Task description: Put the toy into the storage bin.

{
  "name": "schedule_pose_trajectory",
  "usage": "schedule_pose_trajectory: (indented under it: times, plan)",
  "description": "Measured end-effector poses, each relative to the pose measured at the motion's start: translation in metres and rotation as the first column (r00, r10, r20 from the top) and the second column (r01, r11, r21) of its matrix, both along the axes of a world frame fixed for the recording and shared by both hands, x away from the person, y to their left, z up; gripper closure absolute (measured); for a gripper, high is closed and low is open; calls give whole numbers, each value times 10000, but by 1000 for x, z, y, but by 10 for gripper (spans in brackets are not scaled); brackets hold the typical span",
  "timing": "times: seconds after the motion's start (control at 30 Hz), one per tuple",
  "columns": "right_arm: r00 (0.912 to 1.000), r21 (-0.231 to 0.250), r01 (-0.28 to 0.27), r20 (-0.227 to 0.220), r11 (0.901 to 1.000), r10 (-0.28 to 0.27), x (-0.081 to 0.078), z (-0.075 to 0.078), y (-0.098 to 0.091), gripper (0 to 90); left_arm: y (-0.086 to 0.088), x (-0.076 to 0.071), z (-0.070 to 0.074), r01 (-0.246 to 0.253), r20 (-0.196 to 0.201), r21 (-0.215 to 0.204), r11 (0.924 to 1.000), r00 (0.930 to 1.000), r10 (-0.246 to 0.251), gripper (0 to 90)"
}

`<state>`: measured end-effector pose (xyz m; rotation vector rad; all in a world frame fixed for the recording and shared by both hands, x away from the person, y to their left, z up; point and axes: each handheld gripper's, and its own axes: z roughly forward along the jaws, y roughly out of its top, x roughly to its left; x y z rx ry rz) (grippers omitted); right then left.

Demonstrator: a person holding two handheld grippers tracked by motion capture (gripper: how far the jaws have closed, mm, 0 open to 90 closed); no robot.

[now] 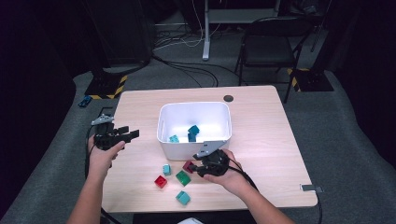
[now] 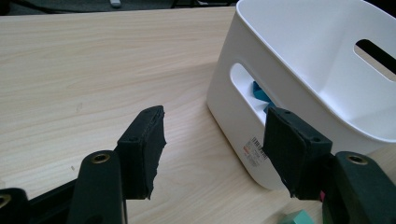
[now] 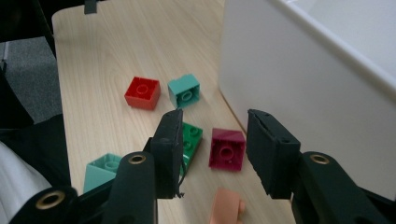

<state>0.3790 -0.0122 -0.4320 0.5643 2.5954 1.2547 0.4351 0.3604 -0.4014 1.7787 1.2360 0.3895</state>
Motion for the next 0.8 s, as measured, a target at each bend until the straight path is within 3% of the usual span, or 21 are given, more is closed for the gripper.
schedule_pose_trajectory:
  times: [0.43,0.8]
  plan:
    - [9981,-535,536,-282,9971,-552,-3,-38,-12,562,-1,0,-1,4,-39,41,10000,10000,-4,385]
    - [9922,-684,1018,-653,9924,-1063,-1,-59,-22,559,-2,1,-2,-26,17,25,10000,10000,26,385]
